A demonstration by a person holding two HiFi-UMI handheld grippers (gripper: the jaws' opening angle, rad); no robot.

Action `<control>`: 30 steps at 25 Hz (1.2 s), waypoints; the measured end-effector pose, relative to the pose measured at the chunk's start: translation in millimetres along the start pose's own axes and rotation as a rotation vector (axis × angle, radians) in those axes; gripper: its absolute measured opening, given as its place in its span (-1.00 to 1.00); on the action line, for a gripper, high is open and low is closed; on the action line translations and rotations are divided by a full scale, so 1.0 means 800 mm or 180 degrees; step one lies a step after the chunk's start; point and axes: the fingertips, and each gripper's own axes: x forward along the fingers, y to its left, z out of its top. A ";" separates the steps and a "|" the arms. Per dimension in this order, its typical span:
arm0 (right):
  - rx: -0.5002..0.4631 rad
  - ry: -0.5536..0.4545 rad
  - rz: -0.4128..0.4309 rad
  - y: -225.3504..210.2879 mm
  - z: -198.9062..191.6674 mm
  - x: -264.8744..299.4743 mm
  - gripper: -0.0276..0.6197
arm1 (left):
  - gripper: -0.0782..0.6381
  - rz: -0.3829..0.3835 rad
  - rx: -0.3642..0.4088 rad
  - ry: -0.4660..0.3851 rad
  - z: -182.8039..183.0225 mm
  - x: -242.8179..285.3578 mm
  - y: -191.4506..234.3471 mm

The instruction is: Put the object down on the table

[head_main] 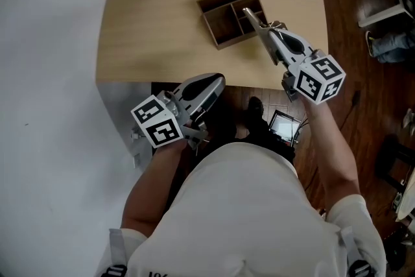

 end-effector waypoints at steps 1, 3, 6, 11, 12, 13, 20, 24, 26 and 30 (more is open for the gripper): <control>-0.0001 -0.0003 0.0041 -0.003 0.001 -0.001 -0.91 | -0.78 0.0032 -0.0020 0.0007 -0.002 0.010 0.002; 0.0010 -0.0018 0.0166 -0.015 0.004 -0.006 -0.91 | -0.78 0.0136 -0.0036 0.0029 -0.005 0.040 0.005; 0.0036 -0.0031 0.0383 -0.042 0.016 -0.017 -0.91 | -0.78 0.0257 0.0008 0.0036 0.004 0.106 0.015; 0.0082 -0.0043 0.0719 -0.063 0.037 -0.004 -0.91 | -0.77 0.0432 -0.0040 -0.0108 0.052 0.179 0.064; 0.0092 -0.0047 0.0773 -0.063 0.038 0.001 -0.91 | -0.77 0.0471 -0.0083 -0.0148 0.057 0.186 0.076; 0.0097 -0.0053 0.0832 -0.061 0.036 0.007 -0.91 | -0.77 0.0490 -0.0132 -0.0207 0.060 0.189 0.090; 0.0153 -0.0093 0.1229 -0.046 0.028 0.030 -0.91 | -0.59 0.0540 -0.0378 -0.0660 0.088 0.188 0.145; 0.0120 -0.0091 0.1396 -0.045 0.025 0.033 -0.91 | -0.58 0.0309 -0.0391 -0.0830 0.102 0.188 0.135; 0.0087 -0.0094 0.1464 -0.045 0.025 0.034 -0.91 | -0.58 0.0329 -0.0267 -0.0858 0.105 0.184 0.134; -0.0039 -0.0038 0.1553 -0.046 0.019 0.037 -0.91 | -0.58 0.0289 -0.0058 -0.0917 0.112 0.182 0.126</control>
